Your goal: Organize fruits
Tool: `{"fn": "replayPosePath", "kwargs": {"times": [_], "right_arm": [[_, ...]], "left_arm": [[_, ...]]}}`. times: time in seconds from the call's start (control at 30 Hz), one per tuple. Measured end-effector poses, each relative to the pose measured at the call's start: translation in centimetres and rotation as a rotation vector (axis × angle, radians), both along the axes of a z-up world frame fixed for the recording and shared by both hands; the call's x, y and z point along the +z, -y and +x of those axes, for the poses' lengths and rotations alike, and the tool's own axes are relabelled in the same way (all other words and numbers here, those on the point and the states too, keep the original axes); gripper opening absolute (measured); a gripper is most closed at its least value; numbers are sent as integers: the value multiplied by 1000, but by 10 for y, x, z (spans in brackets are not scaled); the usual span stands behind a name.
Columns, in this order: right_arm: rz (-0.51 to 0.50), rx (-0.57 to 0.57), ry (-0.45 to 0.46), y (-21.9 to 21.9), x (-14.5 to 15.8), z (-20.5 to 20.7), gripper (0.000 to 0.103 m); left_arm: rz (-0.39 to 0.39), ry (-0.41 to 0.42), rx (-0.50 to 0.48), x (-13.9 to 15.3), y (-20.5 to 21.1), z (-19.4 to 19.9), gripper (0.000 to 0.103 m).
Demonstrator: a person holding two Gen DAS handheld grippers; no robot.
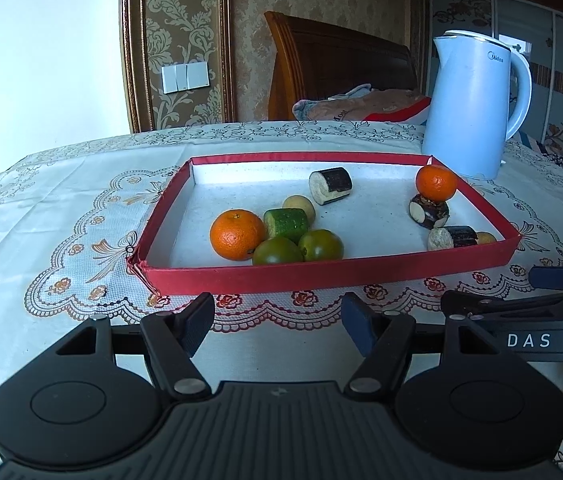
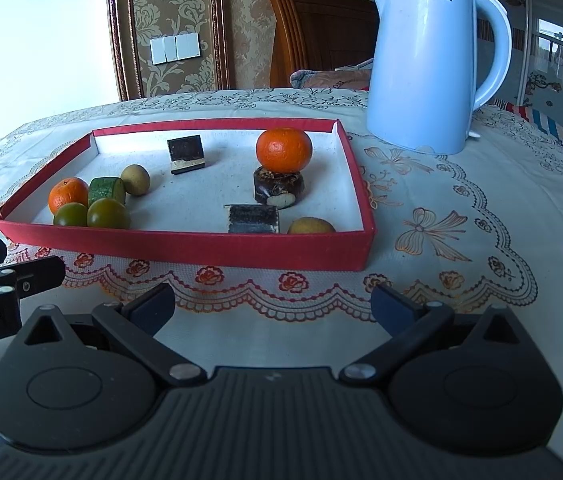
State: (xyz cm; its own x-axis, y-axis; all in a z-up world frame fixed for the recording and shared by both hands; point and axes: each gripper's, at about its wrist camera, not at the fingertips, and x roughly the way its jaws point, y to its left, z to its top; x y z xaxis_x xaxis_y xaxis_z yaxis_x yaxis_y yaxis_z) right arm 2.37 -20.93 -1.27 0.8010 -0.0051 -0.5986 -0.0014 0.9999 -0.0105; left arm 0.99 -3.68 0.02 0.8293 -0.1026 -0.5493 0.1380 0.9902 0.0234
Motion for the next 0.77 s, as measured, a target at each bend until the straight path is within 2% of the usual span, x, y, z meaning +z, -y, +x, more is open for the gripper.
{"fn": "replayPosePath", "kwargs": {"times": [0.37, 0.67, 0.77], "right_arm": [[-1, 1, -2, 0, 0, 0, 103], [-1, 1, 0, -1, 0, 0, 103], [-22, 7, -19, -4, -1, 1, 103]], "left_arm": [[11, 23, -13, 2, 1, -4, 70], [17, 57, 14, 3, -4, -9, 70], [12, 4, 14, -1, -7, -6, 70]]}}
